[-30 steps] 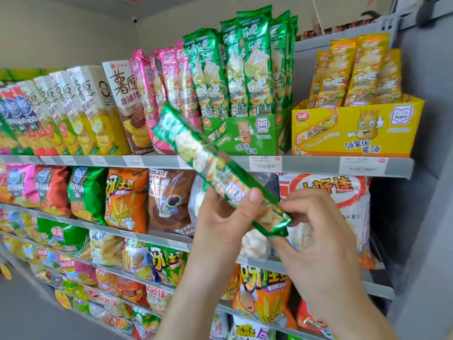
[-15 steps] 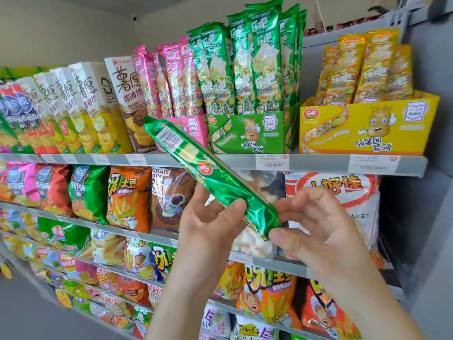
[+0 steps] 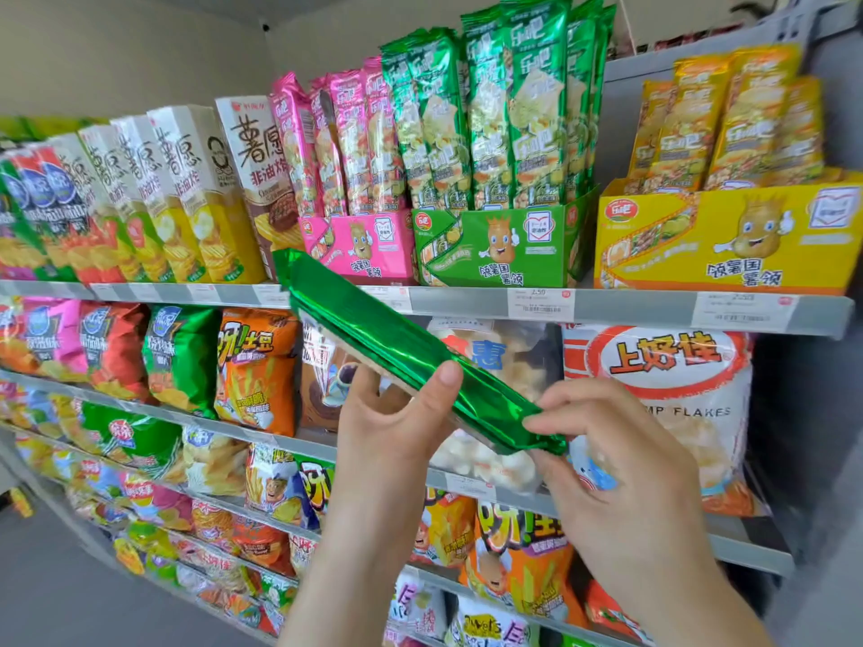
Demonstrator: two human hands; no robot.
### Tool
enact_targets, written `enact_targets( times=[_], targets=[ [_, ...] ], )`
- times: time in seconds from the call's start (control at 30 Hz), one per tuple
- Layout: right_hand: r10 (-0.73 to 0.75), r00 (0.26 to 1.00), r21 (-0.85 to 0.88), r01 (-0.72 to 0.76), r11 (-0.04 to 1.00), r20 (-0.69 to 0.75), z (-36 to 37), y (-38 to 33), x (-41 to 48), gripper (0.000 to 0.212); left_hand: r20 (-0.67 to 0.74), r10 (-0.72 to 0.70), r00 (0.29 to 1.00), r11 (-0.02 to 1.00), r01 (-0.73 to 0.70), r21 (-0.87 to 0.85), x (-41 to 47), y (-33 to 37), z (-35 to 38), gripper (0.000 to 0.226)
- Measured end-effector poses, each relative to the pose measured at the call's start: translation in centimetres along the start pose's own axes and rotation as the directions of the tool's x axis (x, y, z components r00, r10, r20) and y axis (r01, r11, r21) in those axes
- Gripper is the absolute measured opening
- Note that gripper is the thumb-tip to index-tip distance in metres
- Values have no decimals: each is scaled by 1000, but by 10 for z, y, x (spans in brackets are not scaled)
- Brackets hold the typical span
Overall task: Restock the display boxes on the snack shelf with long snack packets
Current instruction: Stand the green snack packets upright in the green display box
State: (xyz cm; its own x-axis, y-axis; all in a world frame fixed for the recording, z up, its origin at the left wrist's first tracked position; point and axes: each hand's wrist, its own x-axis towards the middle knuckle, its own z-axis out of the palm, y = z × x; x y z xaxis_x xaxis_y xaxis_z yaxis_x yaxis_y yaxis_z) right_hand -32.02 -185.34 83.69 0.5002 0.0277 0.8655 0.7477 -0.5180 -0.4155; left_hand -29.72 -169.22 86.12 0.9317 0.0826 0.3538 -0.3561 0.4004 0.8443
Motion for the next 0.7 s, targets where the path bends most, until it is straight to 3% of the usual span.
enact_targets(
  times=[0.13,0.27,0.33,0.6,0.7],
  targets=[
    [-23,997,-55,28,998,76,4,0,-1,37,5,26,1000,1000,-26,3,-1,2,-6,30],
    [102,962,253,-167,953,252,-1,-2,2,17,30,27,999,999,-28,34,-3,7,-13,21],
    [151,954,371,-243,896,261,-1,-6,4,13,45,5,999,1000,-5,17,-2,10,-16,24],
    [349,909,116,-381,917,230,1,-16,2,42,186,5,983,999,2,-37,-1,14,-16,32],
    [366,913,65,-383,922,182,3,-19,3,56,258,16,966,995,10,-97,1,19,-9,50]
  ],
)
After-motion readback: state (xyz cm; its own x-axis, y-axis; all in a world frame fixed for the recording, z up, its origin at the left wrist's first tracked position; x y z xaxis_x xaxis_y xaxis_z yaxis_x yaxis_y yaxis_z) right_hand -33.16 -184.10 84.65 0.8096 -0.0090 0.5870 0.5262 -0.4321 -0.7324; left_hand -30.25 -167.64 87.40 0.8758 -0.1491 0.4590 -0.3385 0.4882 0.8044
